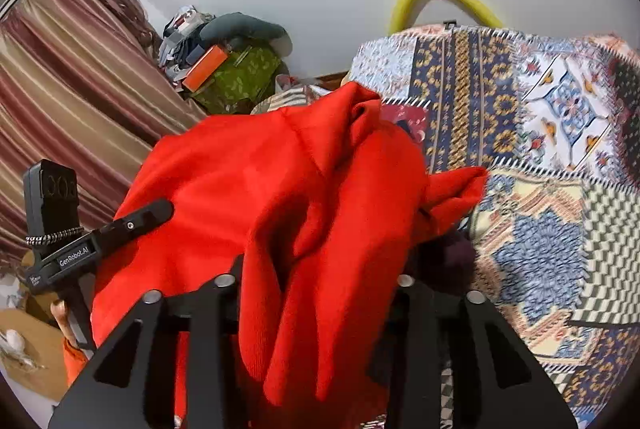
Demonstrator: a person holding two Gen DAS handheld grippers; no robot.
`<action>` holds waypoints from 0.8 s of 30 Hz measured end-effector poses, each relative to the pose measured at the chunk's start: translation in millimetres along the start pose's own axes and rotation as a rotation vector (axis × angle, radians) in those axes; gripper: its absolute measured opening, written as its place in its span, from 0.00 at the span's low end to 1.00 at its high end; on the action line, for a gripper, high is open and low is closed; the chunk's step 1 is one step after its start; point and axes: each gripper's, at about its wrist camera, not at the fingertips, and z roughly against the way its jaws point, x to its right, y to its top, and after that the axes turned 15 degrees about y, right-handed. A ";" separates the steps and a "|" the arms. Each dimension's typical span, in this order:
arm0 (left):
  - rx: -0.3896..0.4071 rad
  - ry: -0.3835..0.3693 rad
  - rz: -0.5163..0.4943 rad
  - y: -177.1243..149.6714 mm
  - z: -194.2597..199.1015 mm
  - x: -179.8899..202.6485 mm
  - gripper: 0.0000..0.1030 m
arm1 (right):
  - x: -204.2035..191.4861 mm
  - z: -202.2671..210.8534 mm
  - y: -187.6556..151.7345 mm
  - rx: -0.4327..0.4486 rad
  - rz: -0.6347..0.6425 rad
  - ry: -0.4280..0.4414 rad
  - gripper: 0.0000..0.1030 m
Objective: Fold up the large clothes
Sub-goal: 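Grasp the folded jacket with both tools and lift it off the bed, then place the folded red jacket on top of the clothes stack and release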
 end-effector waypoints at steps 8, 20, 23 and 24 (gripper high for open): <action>0.086 0.126 -0.052 -18.5 36.1 14.9 0.59 | -38.9 45.2 -26.6 0.006 0.202 -0.241 0.53; 0.141 0.252 -0.099 -107.7 119.1 29.6 0.72 | -69.8 100.1 -81.0 0.073 0.273 -0.305 0.59; 0.194 0.266 -0.096 -122.9 146.3 33.1 0.72 | -100.4 127.8 -95.0 0.158 0.331 -0.291 0.59; 0.229 0.276 -0.102 -129.6 161.5 37.9 0.72 | -112.4 138.4 -100.4 0.194 0.356 -0.283 0.59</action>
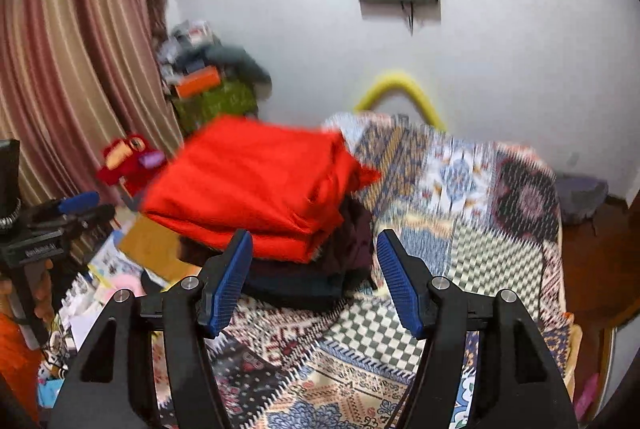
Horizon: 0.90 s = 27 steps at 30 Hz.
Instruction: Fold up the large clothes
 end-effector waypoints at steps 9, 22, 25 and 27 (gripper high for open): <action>0.379 0.030 -0.045 -23.9 153.2 23.5 0.72 | -80.3 106.0 -9.1 0.314 0.125 0.045 0.59; 0.657 0.003 0.091 -94.7 249.7 26.1 0.79 | -125.8 143.6 -59.9 0.504 0.214 0.047 0.66; 0.685 0.039 0.091 -107.9 252.3 29.4 0.87 | -125.9 138.9 -65.8 0.512 0.217 0.016 0.84; 0.695 0.057 0.090 -115.9 252.5 33.1 0.96 | -125.4 136.1 -69.2 0.517 0.211 -0.016 0.89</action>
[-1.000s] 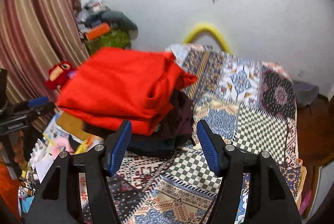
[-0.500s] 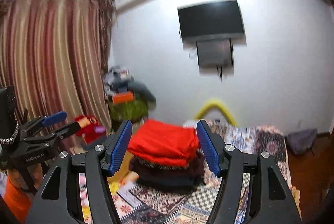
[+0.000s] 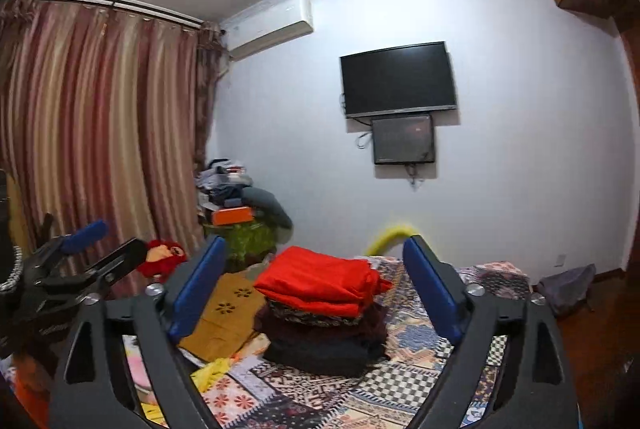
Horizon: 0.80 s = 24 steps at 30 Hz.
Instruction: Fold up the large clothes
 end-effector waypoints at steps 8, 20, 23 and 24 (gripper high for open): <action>-0.004 0.014 0.013 -12.2 7.6 4.5 0.99 | 4.7 0.0 -7.4 -0.011 -0.001 -0.052 1.00; -0.032 0.004 0.014 -20.8 4.7 7.4 1.00 | 7.6 5.6 -17.3 -0.038 -0.010 -0.051 1.00; -0.042 0.004 0.019 -21.8 1.9 5.8 1.00 | 6.3 5.4 -17.5 -0.047 -0.012 -0.046 1.00; -0.044 0.004 0.019 -21.6 1.0 5.7 1.00 | 5.6 5.5 -17.6 -0.049 -0.011 -0.048 1.00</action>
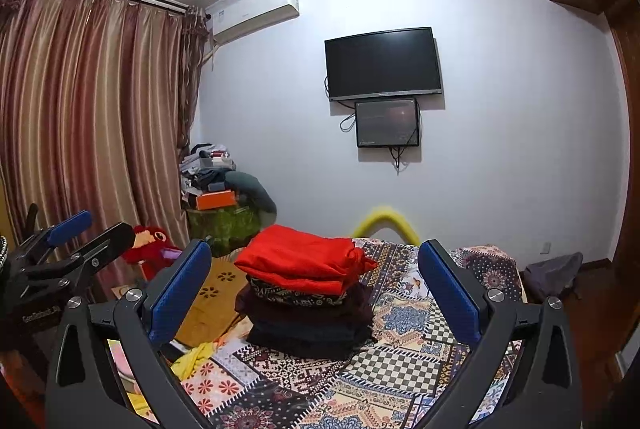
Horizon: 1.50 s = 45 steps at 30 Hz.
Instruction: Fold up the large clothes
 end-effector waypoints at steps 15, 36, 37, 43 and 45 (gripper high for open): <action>-0.040 -0.002 0.006 -4.7 -10.8 -1.1 1.00 | -1.3 0.0 -0.9 -0.029 -0.006 -0.009 1.00; -0.087 -0.044 0.031 -9.6 -20.5 0.2 1.00 | 6.7 4.7 1.4 -0.029 -0.029 -0.028 1.00; -0.087 -0.045 0.034 -9.4 -20.7 0.2 1.00 | 7.5 5.0 0.6 -0.028 -0.030 -0.030 1.00; -0.099 -0.054 0.040 -8.7 -23.0 -0.1 1.00 | 7.9 5.2 -0.4 -0.028 -0.033 -0.036 1.00; -0.100 -0.053 0.042 -9.1 -23.3 0.0 1.00 | 7.8 4.4 -0.5 -0.031 -0.034 -0.036 1.00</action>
